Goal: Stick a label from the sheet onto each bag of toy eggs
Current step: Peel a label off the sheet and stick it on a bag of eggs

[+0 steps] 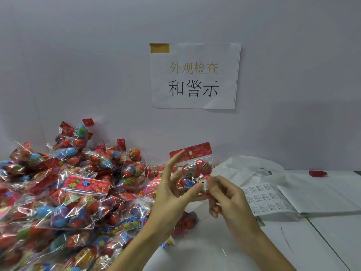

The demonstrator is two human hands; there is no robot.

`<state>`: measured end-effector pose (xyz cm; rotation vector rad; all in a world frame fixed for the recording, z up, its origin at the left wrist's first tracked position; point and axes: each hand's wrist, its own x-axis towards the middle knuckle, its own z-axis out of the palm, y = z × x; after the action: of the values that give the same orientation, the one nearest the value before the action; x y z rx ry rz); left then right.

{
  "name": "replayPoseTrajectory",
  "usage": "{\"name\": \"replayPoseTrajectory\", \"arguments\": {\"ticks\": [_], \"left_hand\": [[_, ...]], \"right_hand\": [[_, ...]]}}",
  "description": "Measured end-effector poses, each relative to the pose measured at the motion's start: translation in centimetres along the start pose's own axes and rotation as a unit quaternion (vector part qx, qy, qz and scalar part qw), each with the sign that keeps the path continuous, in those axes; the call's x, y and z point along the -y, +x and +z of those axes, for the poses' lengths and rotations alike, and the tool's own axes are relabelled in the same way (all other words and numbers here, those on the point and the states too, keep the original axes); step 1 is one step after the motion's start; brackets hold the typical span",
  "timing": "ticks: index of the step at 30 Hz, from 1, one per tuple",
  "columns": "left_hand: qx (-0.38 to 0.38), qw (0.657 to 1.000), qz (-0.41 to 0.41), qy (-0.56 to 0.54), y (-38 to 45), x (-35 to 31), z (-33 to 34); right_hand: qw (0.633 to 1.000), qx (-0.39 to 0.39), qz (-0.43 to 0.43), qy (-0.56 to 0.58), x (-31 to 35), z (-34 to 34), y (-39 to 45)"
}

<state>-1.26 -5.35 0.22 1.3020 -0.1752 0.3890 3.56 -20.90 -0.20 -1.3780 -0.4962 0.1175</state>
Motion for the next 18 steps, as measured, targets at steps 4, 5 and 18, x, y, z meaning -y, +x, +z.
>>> {"name": "replayPoseTrajectory", "arguments": {"ticks": [4,5,18], "left_hand": [[-0.003,1.0,0.011,-0.021,0.1,0.2,-0.1],[-0.006,0.999,0.013,-0.036,0.1,0.2,-0.2],[-0.107,0.988,-0.01,0.109,0.6,-1.1,-2.0]], "right_hand": [[0.999,0.022,0.003,0.03,-0.1,0.0,0.0],[0.999,0.019,0.0,0.03,-0.2,0.0,0.0],[0.99,0.025,-0.074,-0.12,2.1,-1.6,-0.3]]}}
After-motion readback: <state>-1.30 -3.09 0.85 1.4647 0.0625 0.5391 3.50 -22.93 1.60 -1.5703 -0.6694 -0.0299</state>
